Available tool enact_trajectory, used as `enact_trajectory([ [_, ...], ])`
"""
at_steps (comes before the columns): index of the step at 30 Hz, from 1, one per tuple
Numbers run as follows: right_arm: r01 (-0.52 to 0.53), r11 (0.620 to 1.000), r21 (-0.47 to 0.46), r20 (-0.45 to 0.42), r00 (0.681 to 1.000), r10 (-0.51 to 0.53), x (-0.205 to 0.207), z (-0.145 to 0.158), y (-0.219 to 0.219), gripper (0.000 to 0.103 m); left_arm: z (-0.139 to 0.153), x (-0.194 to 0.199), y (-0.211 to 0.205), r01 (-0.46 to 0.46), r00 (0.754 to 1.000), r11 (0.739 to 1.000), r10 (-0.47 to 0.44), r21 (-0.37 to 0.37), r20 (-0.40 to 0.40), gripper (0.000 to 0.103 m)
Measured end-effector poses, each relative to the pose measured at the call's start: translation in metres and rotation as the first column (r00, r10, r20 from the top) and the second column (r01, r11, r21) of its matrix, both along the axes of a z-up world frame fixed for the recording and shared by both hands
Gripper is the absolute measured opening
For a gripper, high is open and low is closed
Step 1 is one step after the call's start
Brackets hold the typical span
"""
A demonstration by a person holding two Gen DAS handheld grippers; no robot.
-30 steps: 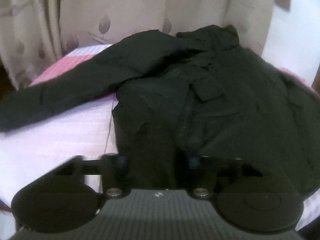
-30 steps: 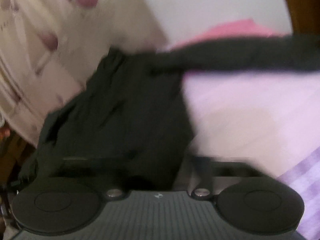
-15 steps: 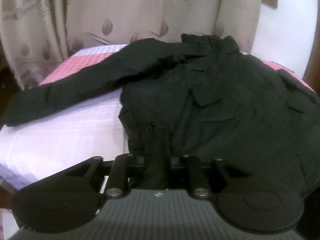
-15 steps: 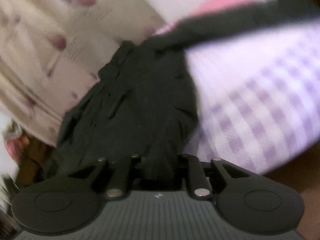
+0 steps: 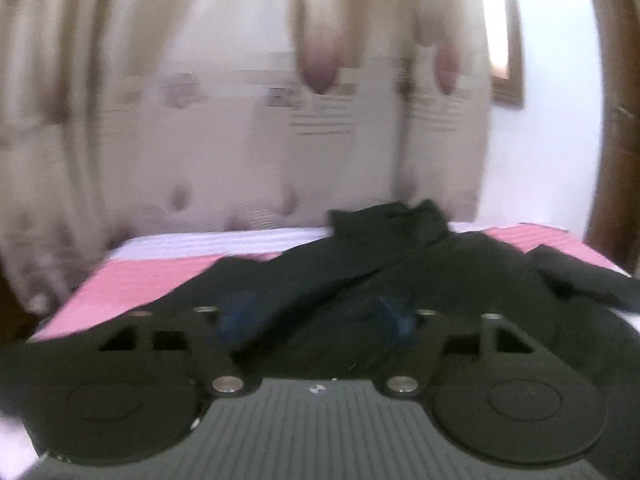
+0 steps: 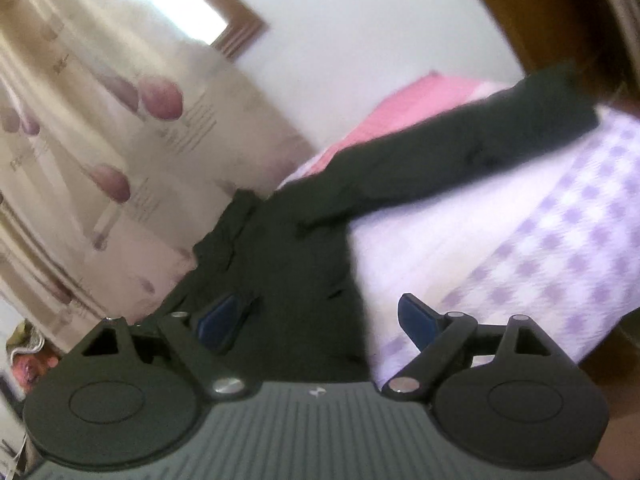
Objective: Fold large clothes
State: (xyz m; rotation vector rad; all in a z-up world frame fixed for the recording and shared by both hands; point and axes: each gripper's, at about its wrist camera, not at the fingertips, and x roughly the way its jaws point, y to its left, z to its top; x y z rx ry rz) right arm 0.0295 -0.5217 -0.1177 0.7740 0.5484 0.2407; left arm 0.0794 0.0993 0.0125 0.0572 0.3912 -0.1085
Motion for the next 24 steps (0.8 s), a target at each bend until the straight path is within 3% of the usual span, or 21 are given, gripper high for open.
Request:
enact_trajectory([
  [5,-0.054,0.996,-0.077,-0.009,0.999,0.054,0.005,-0.003,0.024,0.089,-0.027,0.107,-0.035,0.072,0.996,0.997,-0.073,-0.023,-0.051,0.048],
  [7,-0.060,0.994,-0.094,-0.016,0.998,0.058,0.009,-0.004,0.027,0.089,-0.047,0.154,-0.037,0.064,0.990,0.997,-0.068,-0.035,-0.123,0.034],
  [12,-0.036,0.992,-0.121,-0.046,0.998,0.030,0.009,-0.007,0.020,0.089,-0.098,0.232,-0.019,-0.026,0.955,0.999,0.013,-0.041,-0.296,0.023],
  [13,-0.028,0.993,-0.118,-0.056,0.998,0.022,0.010,-0.009,0.018,0.089,-0.104,0.240,-0.012,-0.051,0.949,0.999,0.043,-0.017,-0.311,0.016],
  [15,-0.021,0.994,-0.106,-0.078,0.997,0.013,0.014,-0.013,0.016,0.089,-0.118,0.259,0.000,-0.109,0.936,0.994,0.106,0.011,-0.334,0.015],
  [17,-0.021,0.995,-0.094,-0.089,0.996,0.012,0.017,-0.017,0.016,0.089,-0.117,0.267,0.011,-0.151,0.940,0.988,0.148,0.013,-0.307,0.014],
  [20,-0.017,0.996,-0.083,-0.100,0.995,0.008,0.018,-0.022,0.017,0.089,-0.118,0.278,0.020,-0.236,0.926,0.970,0.242,0.056,-0.289,0.015],
  [24,0.031,0.998,-0.056,-0.086,0.996,-0.036,0.014,-0.024,0.010,0.089,-0.116,0.271,0.017,-0.233,0.937,0.963,0.260,0.137,-0.232,0.026],
])
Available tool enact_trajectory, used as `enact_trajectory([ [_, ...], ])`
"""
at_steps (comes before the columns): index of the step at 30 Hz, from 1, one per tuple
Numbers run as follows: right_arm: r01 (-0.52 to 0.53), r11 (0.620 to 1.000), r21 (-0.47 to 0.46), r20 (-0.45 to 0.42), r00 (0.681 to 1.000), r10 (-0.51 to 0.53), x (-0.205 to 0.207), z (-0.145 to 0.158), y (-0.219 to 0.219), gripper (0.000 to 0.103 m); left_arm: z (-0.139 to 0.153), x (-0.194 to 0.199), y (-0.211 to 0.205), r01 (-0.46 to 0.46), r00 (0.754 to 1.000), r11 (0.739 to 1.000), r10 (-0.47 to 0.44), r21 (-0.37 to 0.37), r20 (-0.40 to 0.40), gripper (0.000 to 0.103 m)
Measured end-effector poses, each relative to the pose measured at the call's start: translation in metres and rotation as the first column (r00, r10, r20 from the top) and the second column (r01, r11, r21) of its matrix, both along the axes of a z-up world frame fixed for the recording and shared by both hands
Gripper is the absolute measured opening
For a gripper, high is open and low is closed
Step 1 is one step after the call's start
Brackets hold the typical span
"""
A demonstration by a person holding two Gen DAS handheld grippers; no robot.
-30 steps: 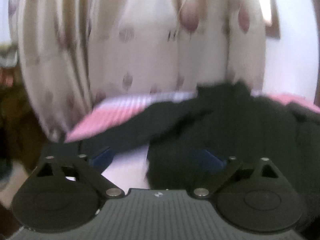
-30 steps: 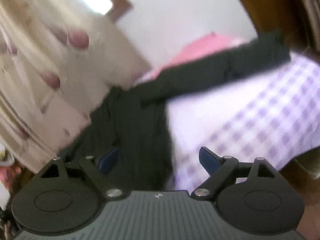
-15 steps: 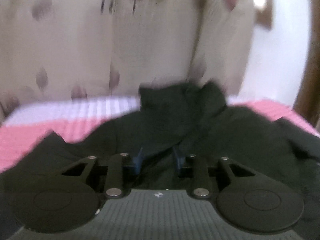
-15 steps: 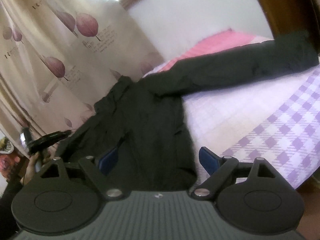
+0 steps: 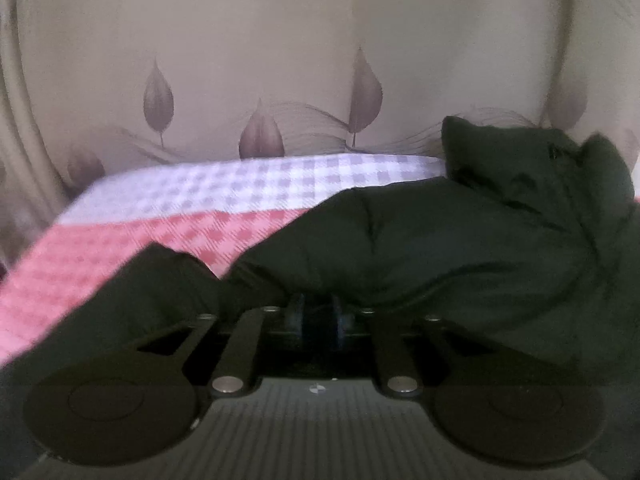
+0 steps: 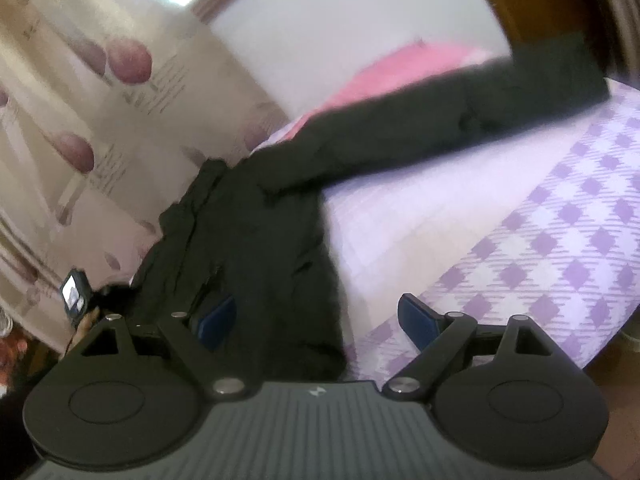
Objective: Fold large clothes
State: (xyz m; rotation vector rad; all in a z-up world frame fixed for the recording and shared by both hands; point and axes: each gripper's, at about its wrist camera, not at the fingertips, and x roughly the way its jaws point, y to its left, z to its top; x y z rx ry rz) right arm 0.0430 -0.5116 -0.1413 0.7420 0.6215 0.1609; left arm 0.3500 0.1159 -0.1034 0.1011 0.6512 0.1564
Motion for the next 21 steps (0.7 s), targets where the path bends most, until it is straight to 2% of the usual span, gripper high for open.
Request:
enact_trajectory([
  [2,0.043,0.998,0.040,0.027,0.999,-0.044,-0.005,0.002,-0.010,0.089,0.010,-0.016,-0.009,0.006,0.998,0.999,-0.008,0.035,0.055,0.033],
  [4,0.077,0.994,0.081,0.046,0.996,-0.081,-0.009,0.003,-0.022,0.091,0.025,-0.037,-0.016,0.035,0.992,0.999,-0.037,0.024,0.117,0.053],
  [5,0.104,0.989,0.101,0.045,0.993,-0.109,-0.011,0.002,-0.030,0.091,0.032,-0.050,-0.020,0.044,0.988,0.999,-0.045,0.015,0.149,0.059],
  [7,0.160,0.975,0.151,0.043,0.985,-0.168,-0.013,-0.002,-0.047,0.091,0.045,-0.077,-0.029,0.067,0.975,0.998,-0.063,-0.010,0.215,0.081],
  [8,0.176,0.972,0.156,0.043,0.982,-0.185,-0.012,-0.003,-0.053,0.091,0.051,-0.093,-0.036,0.088,0.967,0.996,-0.083,-0.011,0.240,0.087],
  [9,0.201,0.970,0.140,0.036,0.978,-0.208,-0.011,-0.005,-0.059,0.091,0.056,-0.111,-0.043,0.103,0.960,0.995,-0.099,-0.001,0.261,0.100],
  [11,0.249,0.960,0.131,0.023,0.967,-0.254,-0.007,-0.008,-0.072,0.092,0.059,-0.142,-0.057,0.120,0.940,0.993,-0.118,0.012,0.320,0.103],
  [13,0.285,0.945,0.161,0.021,0.956,-0.292,-0.004,-0.013,-0.086,0.092,0.055,-0.167,-0.067,0.154,0.930,0.988,-0.150,0.014,0.336,0.103],
  [16,0.352,0.914,0.201,0.012,0.932,-0.362,0.005,-0.019,-0.106,0.093,0.040,-0.183,-0.077,0.175,0.934,0.985,-0.165,-0.005,0.318,0.103],
  [19,0.418,0.856,0.304,-0.051,0.905,-0.423,0.016,-0.032,-0.127,0.094,0.018,-0.184,-0.082,0.146,0.946,0.989,-0.139,-0.003,0.292,0.103],
  [21,0.453,0.827,0.333,-0.073,0.887,-0.456,0.021,-0.037,-0.136,0.096,0.009,-0.180,-0.081,0.145,0.956,0.989,-0.134,-0.021,0.261,0.103],
])
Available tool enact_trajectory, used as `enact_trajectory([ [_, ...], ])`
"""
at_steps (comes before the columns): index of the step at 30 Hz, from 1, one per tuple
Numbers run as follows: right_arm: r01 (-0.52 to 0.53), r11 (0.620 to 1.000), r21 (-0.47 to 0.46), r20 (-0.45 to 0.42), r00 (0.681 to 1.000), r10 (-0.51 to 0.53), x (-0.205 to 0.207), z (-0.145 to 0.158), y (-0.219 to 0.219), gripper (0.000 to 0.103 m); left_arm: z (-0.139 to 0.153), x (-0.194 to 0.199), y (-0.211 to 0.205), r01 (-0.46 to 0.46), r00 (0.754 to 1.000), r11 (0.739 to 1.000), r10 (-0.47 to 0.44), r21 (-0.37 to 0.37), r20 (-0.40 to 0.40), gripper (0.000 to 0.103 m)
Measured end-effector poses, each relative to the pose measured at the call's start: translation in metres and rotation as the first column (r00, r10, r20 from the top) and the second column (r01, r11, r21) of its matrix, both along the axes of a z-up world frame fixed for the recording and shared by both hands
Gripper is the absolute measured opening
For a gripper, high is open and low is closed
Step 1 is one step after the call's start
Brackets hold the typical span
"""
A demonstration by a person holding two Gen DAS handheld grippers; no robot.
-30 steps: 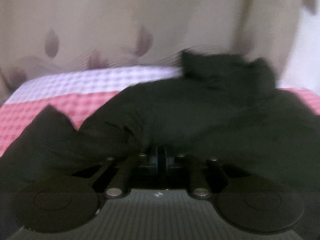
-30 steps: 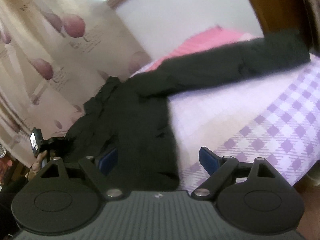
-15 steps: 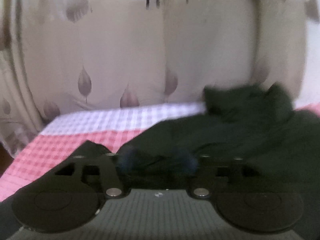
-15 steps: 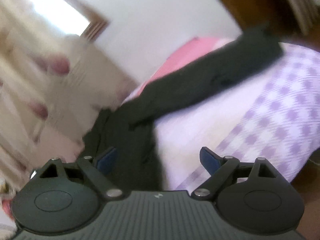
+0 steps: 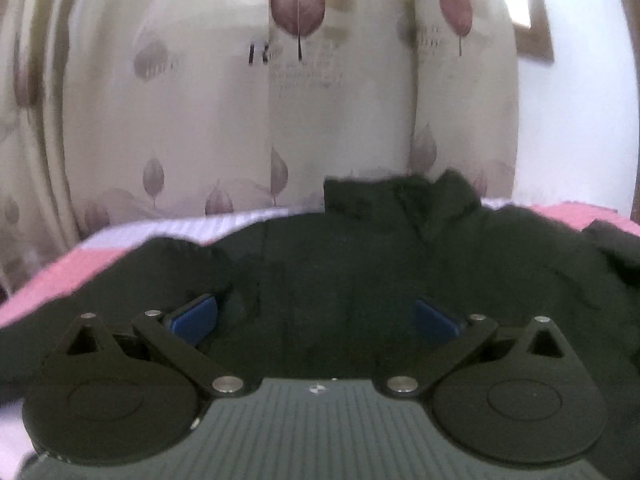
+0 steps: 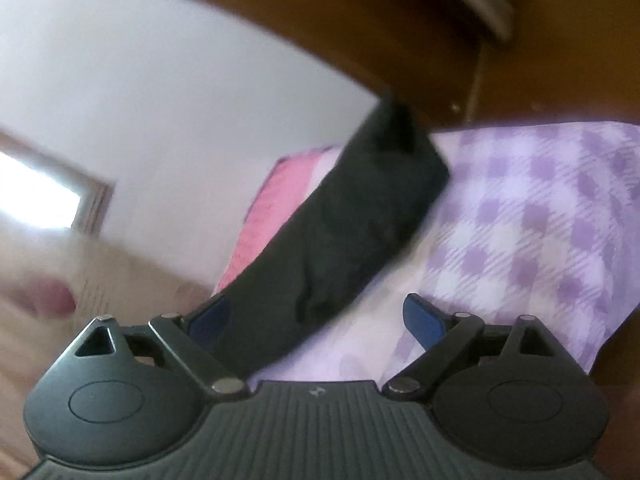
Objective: Fold large clothes
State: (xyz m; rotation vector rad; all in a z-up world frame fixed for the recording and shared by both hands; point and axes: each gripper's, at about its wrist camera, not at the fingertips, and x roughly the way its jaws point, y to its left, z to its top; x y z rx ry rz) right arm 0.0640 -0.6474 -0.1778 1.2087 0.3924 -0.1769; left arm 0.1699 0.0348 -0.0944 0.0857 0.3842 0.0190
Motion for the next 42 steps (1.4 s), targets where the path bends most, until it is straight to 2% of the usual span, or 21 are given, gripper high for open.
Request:
enact_trajectory([
  [2,0.022,1.000,0.018,0.004,1.000,-0.022,0.004,0.000,-0.005,0.097,-0.006,0.004,0.001,0.020,0.999,1.000,-0.020,-0.010,-0.030,0.103],
  [6,0.090,0.996,-0.029,-0.011,0.996,-0.090,0.016,0.002,-0.013,0.103,-0.013,0.013,0.004,0.030,0.993,0.999,-0.033,-0.022,-0.112,0.103],
  [11,0.157,0.985,-0.071,-0.032,0.987,-0.159,0.025,0.005,-0.011,0.103,-0.018,0.017,0.014,0.004,0.988,0.997,-0.015,-0.072,-0.156,0.103],
  [15,0.162,0.983,-0.086,-0.039,0.985,-0.166,0.028,0.008,-0.004,0.103,-0.019,0.019,0.029,-0.033,0.983,0.986,0.003,-0.162,-0.182,0.103],
  [19,0.185,0.978,-0.098,-0.035,0.981,-0.189,0.025,0.009,-0.005,0.103,-0.020,0.020,0.044,-0.078,0.981,0.962,0.027,-0.262,-0.194,0.103],
  [21,0.148,0.980,-0.132,-0.019,0.988,-0.152,0.031,0.012,-0.007,0.103,-0.020,0.019,0.045,-0.079,0.982,0.960,0.028,-0.268,-0.188,0.103],
  [25,0.102,0.974,-0.204,-0.091,0.988,-0.122,0.047,0.013,-0.008,0.101,-0.019,0.018,0.044,-0.085,0.982,0.961,0.035,-0.264,-0.186,0.103],
  [26,0.086,0.969,-0.233,-0.100,0.989,-0.111,0.053,0.014,-0.007,0.093,-0.019,0.017,0.045,-0.084,0.982,0.960,0.035,-0.268,-0.184,0.103],
  [27,0.067,0.964,-0.259,-0.106,0.990,-0.097,0.058,0.014,-0.008,0.051,-0.019,0.017,0.045,-0.086,0.982,0.958,0.035,-0.273,-0.184,0.103],
  [28,0.036,0.960,-0.278,-0.131,0.989,-0.075,0.065,0.013,-0.010,0.018,-0.019,0.017,0.045,-0.086,0.982,0.957,0.035,-0.277,-0.184,0.103],
  [29,-0.006,0.963,-0.268,-0.182,0.982,-0.045,0.074,0.008,-0.016,0.003,-0.019,0.018,0.046,-0.087,0.982,0.956,0.035,-0.280,-0.184,0.103],
  [31,0.008,0.979,-0.204,-0.186,0.981,-0.047,0.081,0.001,-0.023,0.004,-0.020,0.018,0.046,-0.087,0.982,0.956,0.035,-0.281,-0.185,0.103],
  [32,0.018,0.981,-0.192,-0.178,0.983,-0.053,0.085,0.007,-0.025,0.004,-0.020,0.018,0.046,-0.087,0.982,0.956,0.035,-0.281,-0.185,0.103],
  [34,0.032,0.986,-0.166,-0.032,0.999,-0.038,0.090,0.034,-0.022,0.004,-0.019,0.017,0.047,-0.091,0.983,0.953,0.039,-0.290,-0.181,0.103],
  [37,-0.027,0.964,-0.266,0.103,0.993,0.057,0.120,0.104,0.010,0.004,-0.020,0.016,0.052,-0.092,0.984,0.944,0.038,-0.316,-0.173,0.103],
  [40,-0.116,0.936,-0.332,0.217,0.956,0.196,0.153,0.164,0.062,0.004,-0.020,0.013,0.056,-0.101,0.986,0.933,0.047,-0.346,-0.160,0.103],
  [42,-0.197,0.909,-0.366,0.284,0.907,0.311,0.174,0.195,0.112,0.004,-0.020,0.011,0.060,-0.109,0.987,0.922,0.057,-0.371,-0.150,0.103],
])
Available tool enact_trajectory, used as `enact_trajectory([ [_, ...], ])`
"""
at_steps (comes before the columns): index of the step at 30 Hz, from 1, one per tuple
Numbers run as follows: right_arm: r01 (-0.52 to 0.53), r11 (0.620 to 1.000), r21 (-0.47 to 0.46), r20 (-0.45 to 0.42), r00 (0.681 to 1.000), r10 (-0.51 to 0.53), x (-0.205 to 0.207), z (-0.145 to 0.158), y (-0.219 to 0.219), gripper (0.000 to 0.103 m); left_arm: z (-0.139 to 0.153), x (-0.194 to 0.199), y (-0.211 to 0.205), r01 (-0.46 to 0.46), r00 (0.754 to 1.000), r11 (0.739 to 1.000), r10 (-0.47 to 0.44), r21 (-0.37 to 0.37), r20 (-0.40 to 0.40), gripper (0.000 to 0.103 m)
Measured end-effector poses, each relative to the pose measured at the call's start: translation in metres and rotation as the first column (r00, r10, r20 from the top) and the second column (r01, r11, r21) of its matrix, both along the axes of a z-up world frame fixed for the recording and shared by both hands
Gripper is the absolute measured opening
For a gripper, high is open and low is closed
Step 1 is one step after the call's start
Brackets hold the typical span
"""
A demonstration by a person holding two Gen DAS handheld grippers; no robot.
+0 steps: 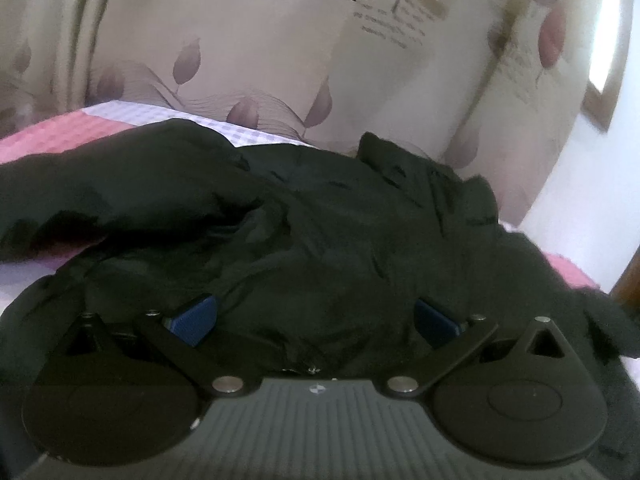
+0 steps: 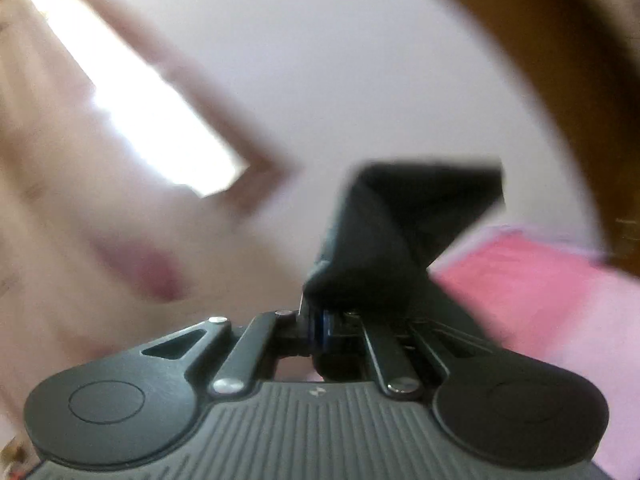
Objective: Fold large clothes
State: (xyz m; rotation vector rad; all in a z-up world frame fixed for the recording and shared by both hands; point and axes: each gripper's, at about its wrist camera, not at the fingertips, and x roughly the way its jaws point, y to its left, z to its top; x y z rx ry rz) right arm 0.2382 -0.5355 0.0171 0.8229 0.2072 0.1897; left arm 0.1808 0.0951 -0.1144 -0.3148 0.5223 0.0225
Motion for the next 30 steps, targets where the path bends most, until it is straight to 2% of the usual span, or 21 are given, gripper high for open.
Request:
enact_trajectory([
  [3,-0.174,0.984,-0.038,0.071,0.982,0.176,0.027,0.022,0.083,0.004,0.001,-0.002,0.004,-0.019,1.000,0.999,0.019,-0.031,0.013,0.103],
  [6,-0.307,0.947,-0.096,0.072,0.947,0.314,0.050,0.018,0.161,0.004,0.001,-0.005,0.009,-0.032,0.999,0.998,0.034,-0.056,0.023,0.103],
  [10,-0.460,0.879,-0.122,-0.008,0.886,0.463,0.071,-0.023,0.255,0.004,0.001,-0.009,0.015,-0.042,0.998,0.995,0.046,-0.091,0.038,0.103],
  [13,-0.527,0.838,-0.139,-0.072,0.850,0.522,0.078,-0.057,0.303,0.004,0.001,-0.010,0.018,-0.043,0.998,0.993,0.048,-0.108,0.044,0.103],
  [20,-0.597,0.782,-0.178,-0.186,0.801,0.569,0.077,-0.122,0.356,0.004,0.000,-0.010,0.022,-0.047,0.997,0.989,0.055,-0.140,0.056,0.103],
  [23,-0.616,0.743,-0.262,-0.202,0.788,0.581,0.073,-0.140,0.370,0.006,0.001,-0.010,0.022,-0.048,0.997,0.988,0.057,-0.144,0.057,0.103],
  [27,-0.642,0.690,-0.335,-0.278,0.767,0.579,0.073,-0.156,0.388,0.008,0.001,-0.012,0.023,-0.048,0.997,0.988,0.058,-0.149,0.060,0.103],
  [30,-0.648,0.695,-0.311,-0.291,0.761,0.580,0.078,-0.158,0.391,0.010,0.001,-0.011,0.024,-0.050,0.996,0.987,0.060,-0.153,0.060,0.103],
])
